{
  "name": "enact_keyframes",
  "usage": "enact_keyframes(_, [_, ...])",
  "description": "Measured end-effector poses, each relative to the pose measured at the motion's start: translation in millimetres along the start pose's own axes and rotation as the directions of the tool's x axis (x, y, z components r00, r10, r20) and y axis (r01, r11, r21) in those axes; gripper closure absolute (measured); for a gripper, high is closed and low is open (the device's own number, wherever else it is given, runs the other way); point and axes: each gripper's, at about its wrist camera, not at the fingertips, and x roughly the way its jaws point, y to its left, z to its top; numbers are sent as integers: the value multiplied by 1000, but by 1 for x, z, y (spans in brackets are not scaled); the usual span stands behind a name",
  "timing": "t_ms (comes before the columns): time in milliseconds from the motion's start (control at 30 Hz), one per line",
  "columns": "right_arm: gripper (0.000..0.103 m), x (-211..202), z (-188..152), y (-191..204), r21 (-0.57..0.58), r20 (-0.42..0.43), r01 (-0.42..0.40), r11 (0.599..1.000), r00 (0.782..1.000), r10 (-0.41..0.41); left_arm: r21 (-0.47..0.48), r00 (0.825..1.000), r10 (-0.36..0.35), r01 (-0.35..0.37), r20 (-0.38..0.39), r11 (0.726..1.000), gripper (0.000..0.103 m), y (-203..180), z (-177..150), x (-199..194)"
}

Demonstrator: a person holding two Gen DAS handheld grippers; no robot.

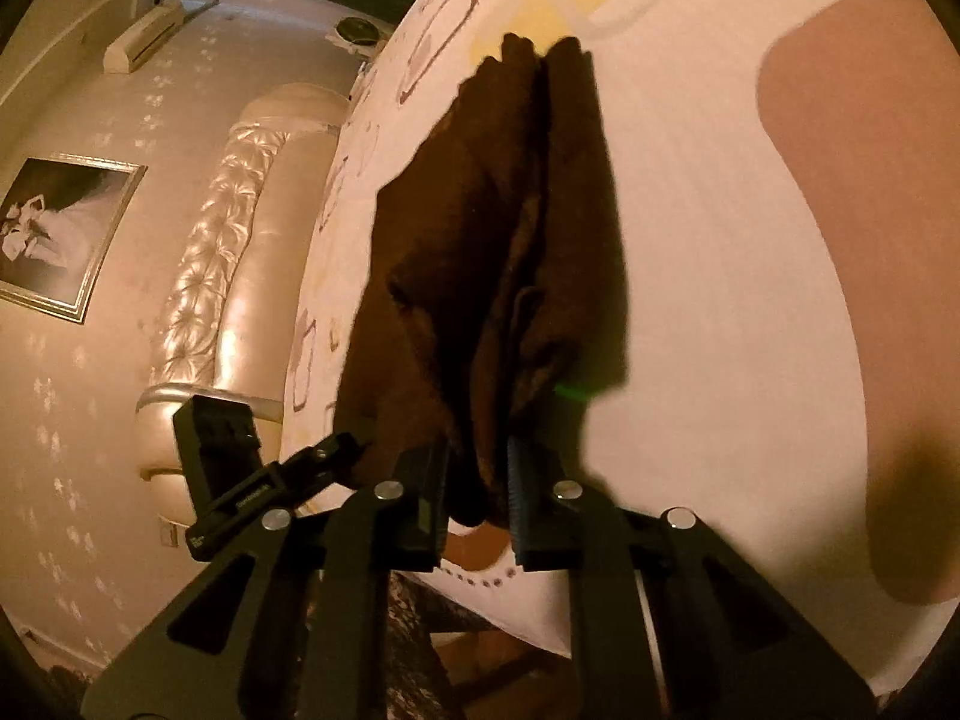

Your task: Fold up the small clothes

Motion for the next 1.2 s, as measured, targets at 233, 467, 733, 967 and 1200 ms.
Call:
enact_keyframes(233, [89,6,-1,-22,60,8,-34,998,999,34,22,1000,20,-21,13,1000,69,1,-4,6])
enact_keyframes(467, [89,6,-2,-24,65,13,-44,997,999,43,18,1000,19,-20,16,1000,69,-1,-4,9])
enact_keyframes(733, [89,7,-1,-22,65,16,-46,997,999,45,21,1000,20,-21,22,1000,68,0,-8,6])
enact_keyframes(967, [89,6,0,-23,68,19,-48,996,999,47,29,999,23,-24,33,999,68,1,-8,7])
enact_keyframes(1200, [89,3,-1,-18,55,27,-30,998,999,29,24,999,25,-26,38,999,71,2,-10,4])
